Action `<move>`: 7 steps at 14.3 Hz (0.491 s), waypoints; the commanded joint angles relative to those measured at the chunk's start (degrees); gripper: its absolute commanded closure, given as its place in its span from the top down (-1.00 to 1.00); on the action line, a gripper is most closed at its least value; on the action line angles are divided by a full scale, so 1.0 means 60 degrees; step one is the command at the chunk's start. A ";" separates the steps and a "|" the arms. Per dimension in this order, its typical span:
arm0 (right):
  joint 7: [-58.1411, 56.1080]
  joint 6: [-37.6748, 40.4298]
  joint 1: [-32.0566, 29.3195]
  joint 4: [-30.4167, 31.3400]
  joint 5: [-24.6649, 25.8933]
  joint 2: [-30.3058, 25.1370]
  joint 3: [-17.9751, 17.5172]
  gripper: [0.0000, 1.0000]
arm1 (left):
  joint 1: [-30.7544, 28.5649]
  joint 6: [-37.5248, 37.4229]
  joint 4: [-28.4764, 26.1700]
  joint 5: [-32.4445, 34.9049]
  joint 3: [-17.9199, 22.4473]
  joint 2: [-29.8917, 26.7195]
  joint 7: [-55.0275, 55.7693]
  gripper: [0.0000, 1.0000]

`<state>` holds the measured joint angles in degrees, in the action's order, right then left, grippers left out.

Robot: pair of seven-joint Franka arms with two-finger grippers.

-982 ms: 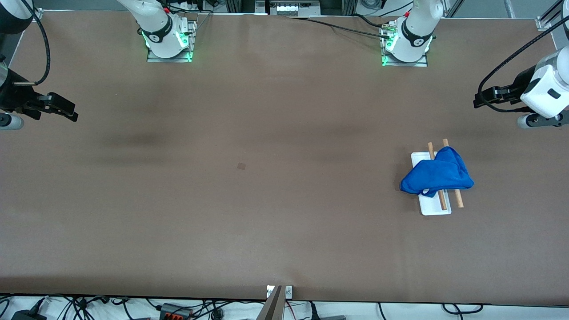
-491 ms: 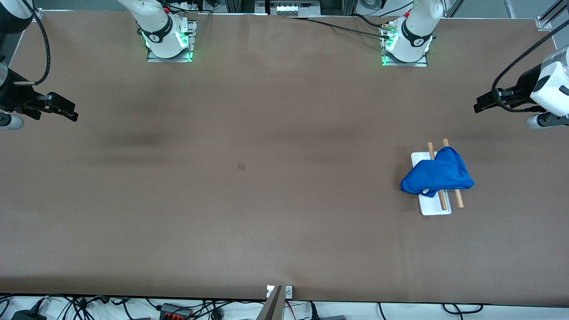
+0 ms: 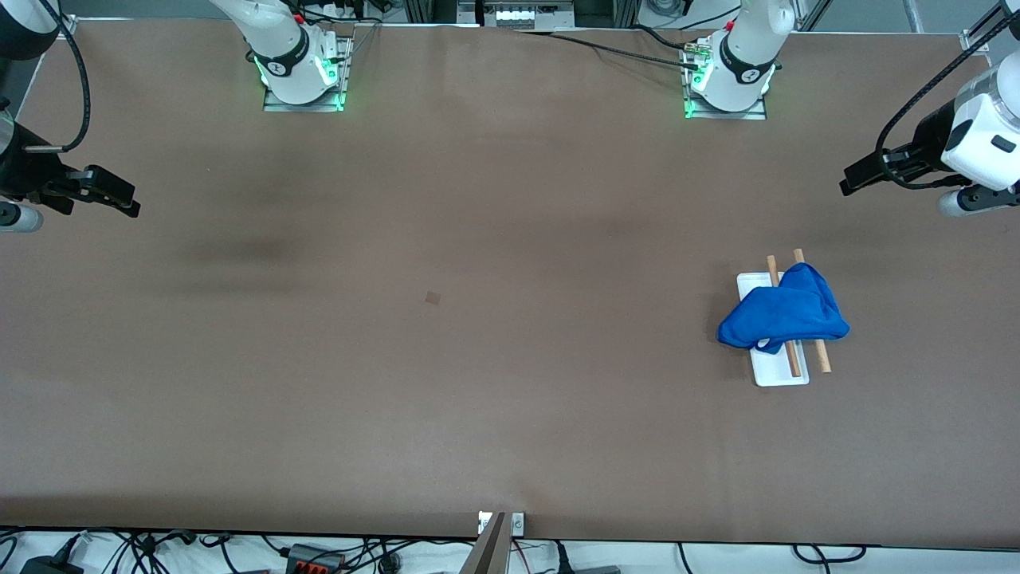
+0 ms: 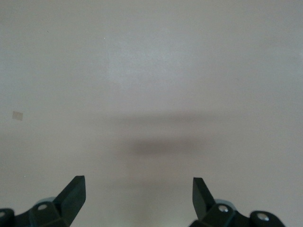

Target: Pass towel and hang on rack

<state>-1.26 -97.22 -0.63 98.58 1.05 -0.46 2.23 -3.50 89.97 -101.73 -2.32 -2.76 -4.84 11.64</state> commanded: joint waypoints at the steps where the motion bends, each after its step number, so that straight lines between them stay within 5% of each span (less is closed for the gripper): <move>1: -0.0171 0.0061 -0.0071 0.0167 0.0001 -0.0216 -0.0079 1.00 | 0.0276 0.0035 -0.0228 0.0196 0.0197 -0.0233 -0.0111 1.00; 7: -0.0171 0.0046 -0.0057 0.0167 0.0001 -0.0216 -0.0079 1.00 | 0.0290 -0.0009 -0.0213 0.0182 0.0197 -0.0204 -0.0154 1.00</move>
<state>-1.26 -97.19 -0.63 98.58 1.05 -0.46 2.23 -2.66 89.92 -102.02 -2.26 -2.41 -4.85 11.50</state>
